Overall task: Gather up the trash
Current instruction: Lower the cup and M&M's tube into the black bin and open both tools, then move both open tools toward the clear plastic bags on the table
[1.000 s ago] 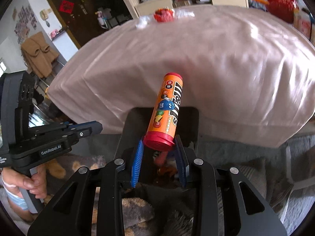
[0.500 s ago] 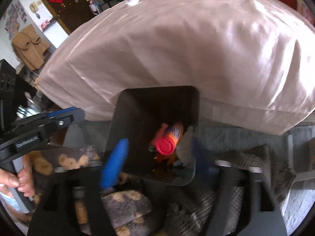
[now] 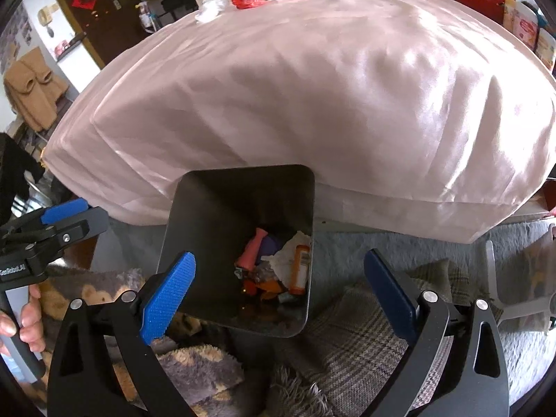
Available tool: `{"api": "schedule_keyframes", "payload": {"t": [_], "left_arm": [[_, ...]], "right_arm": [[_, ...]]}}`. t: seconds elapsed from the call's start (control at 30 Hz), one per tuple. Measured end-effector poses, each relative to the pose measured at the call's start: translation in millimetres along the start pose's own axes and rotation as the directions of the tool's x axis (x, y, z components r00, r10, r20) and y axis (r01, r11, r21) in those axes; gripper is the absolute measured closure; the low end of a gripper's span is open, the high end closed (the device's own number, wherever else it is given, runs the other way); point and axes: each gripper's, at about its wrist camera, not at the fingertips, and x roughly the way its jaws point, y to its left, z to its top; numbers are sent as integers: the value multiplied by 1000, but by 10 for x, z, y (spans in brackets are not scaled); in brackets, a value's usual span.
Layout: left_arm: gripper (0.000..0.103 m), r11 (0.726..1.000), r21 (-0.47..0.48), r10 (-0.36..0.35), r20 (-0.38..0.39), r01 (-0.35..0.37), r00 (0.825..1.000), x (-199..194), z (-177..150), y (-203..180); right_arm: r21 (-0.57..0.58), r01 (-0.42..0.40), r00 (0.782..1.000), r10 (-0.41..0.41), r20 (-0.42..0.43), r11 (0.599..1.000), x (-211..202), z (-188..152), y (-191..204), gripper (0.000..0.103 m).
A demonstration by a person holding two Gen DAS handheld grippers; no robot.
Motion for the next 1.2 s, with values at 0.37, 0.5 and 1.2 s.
{"api": "schedule_keyframes", "payload": {"t": [0.37,0.5,1.2], "left_arm": [[13,999,-26,31,128,-28,991,-410,343,225],[13,997,12,74,195,-78,978,-537,517,271],[8,985,81,127,273,-154,954,-179,1993,449]], "right_arm": [[1,23,988,-23,153,1000,-450,529,-113,5],[-38,51,972,-41,231,998,-594,745,-39,5],[17,53,938,-56,342,998,-264,2209,-58,3]]}}
